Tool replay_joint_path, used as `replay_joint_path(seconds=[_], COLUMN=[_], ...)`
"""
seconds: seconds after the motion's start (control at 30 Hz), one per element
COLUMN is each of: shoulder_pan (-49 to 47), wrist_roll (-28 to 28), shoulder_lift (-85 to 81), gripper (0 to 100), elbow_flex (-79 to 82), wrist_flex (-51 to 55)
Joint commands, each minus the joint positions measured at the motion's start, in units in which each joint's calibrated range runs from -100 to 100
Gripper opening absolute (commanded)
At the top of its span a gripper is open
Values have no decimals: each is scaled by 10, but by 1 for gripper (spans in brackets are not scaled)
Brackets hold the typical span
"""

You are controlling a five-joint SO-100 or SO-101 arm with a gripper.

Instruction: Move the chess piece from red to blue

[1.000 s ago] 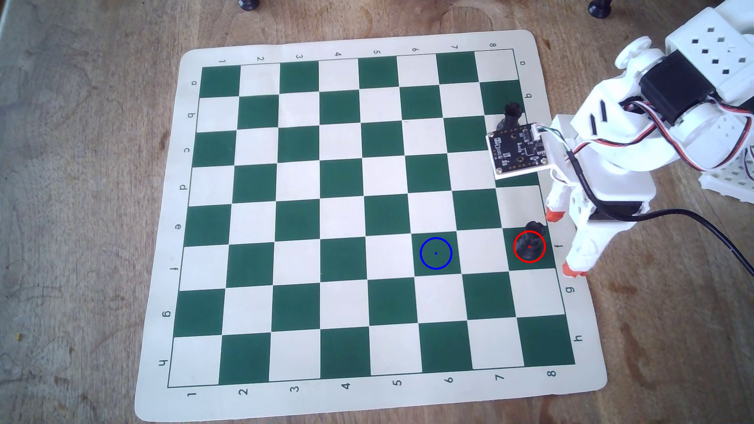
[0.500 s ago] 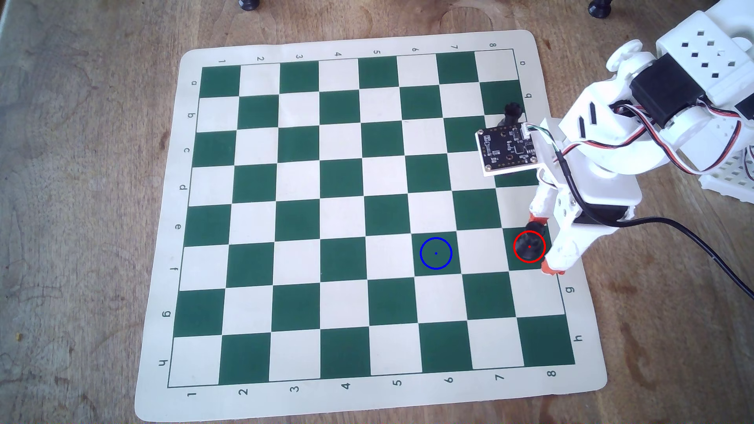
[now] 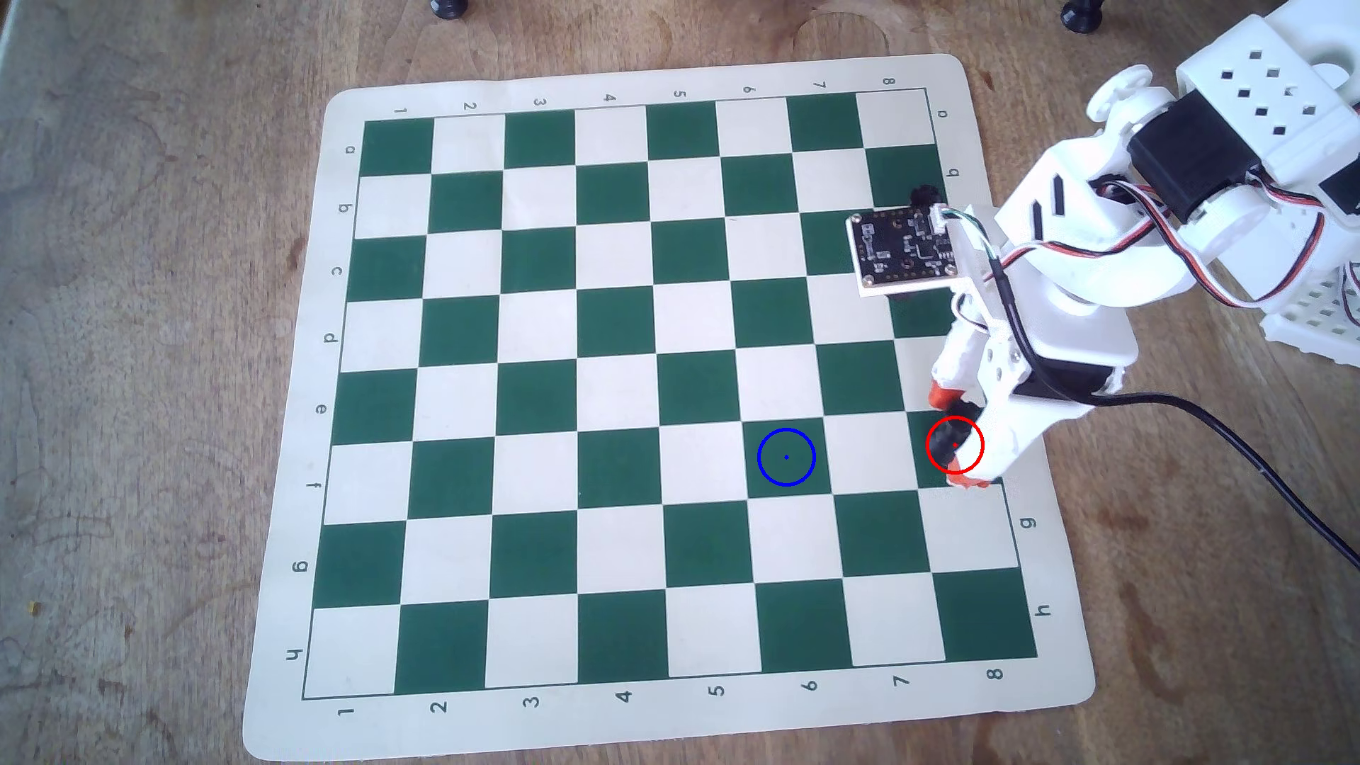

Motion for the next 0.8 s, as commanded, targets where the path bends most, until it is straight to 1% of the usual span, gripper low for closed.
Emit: replay_joint_path(seconds=[0.0,0.77], shoulder_pan=[6,2], wrist_roll=[0,3], shoulder_lift=[-13,-20], gripper=[17,15], elbow_flex=[-31,0], wrist_flex=[-7,-7])
